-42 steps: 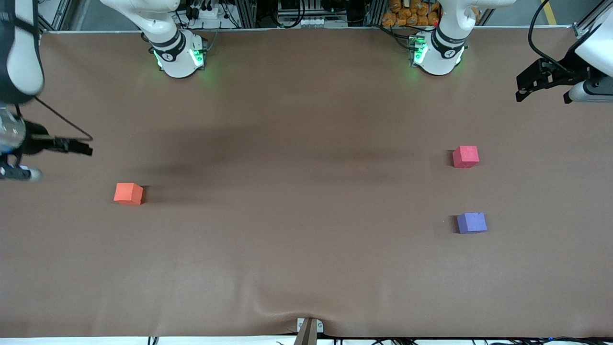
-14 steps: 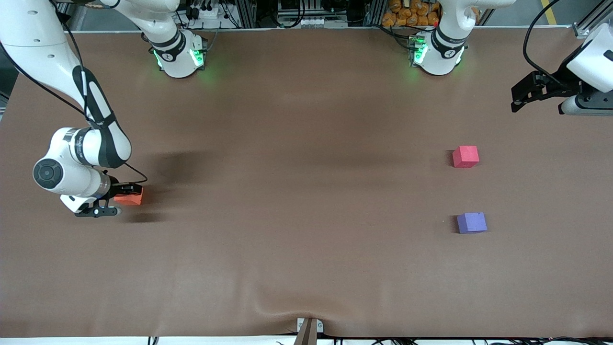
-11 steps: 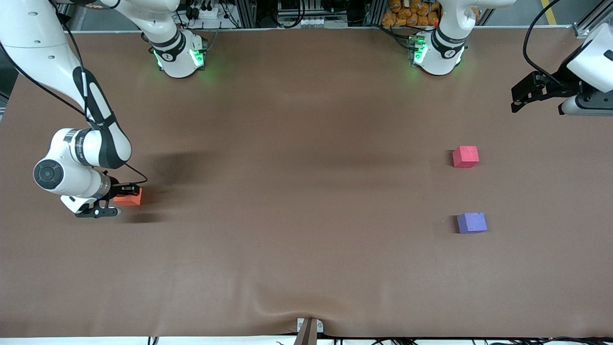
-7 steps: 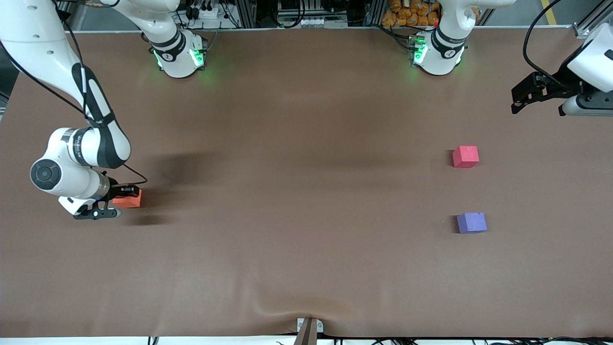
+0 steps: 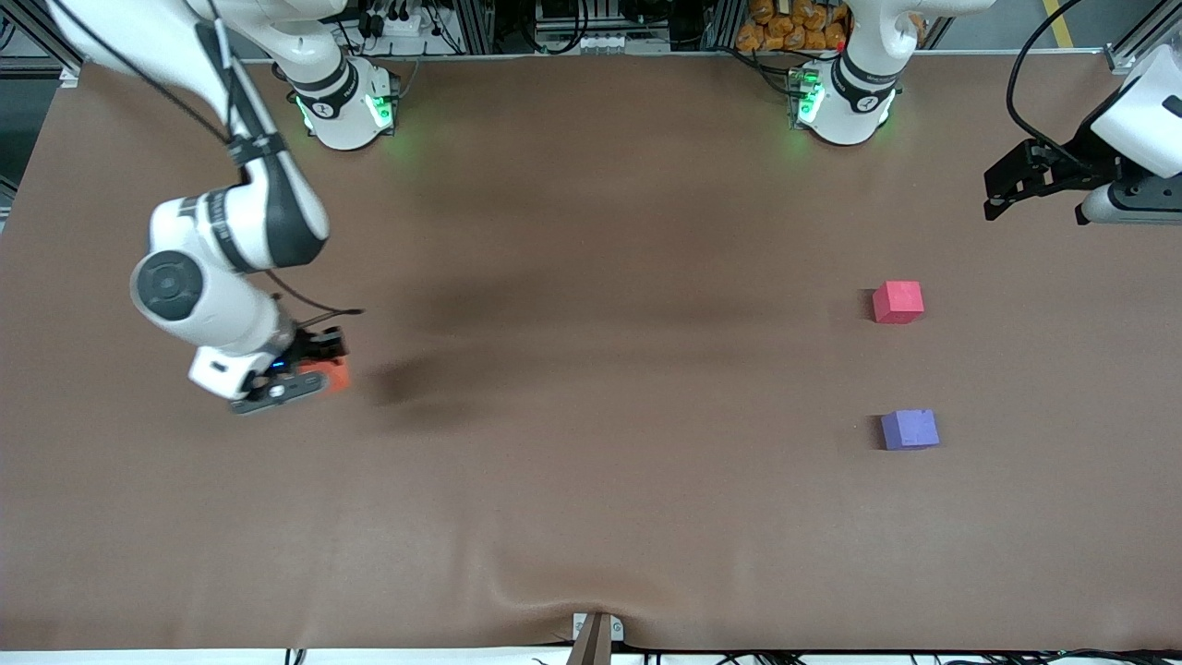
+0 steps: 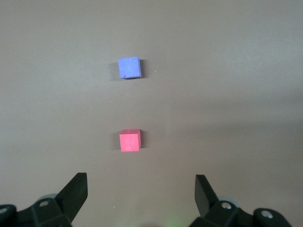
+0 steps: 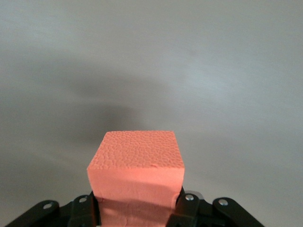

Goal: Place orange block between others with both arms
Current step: 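Carry the orange cube with the right gripper toward the table middle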

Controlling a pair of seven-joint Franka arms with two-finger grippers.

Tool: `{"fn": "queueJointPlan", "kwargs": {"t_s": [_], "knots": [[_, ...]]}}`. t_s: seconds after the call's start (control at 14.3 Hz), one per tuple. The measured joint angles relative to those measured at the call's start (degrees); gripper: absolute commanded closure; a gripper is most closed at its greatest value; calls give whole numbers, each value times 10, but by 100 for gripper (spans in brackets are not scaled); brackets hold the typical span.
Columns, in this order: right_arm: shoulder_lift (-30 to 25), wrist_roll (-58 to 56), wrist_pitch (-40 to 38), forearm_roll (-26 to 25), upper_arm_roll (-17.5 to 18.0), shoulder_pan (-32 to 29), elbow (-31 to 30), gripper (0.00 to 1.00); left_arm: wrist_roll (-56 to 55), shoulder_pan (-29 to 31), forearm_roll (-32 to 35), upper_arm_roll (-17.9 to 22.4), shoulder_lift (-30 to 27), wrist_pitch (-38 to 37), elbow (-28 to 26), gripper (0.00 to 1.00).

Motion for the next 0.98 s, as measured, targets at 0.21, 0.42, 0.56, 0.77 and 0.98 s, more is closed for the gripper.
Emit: {"fn": "queueJointPlan", "kwargs": {"t_s": [0.21,0.42,0.56,0.77,0.98], "knots": [[7,39,0,31,7,45,7,100,0,-2,0,-5,1,0,-3,0],[33,154,1,34,9,118,30,100,0,-4,0,-12,6,0,-5,0],[57,217,1,34,10,171,59,100,-3,-4,0,-13,12,0,-5,0],[94,214,-3,34,9,217,100,100,-17,-6,0,-16,21,1,-5,0],[139,221,-3,35,9,244,147,100,-23,-9,0,-19,25,1,-5,0]]}}
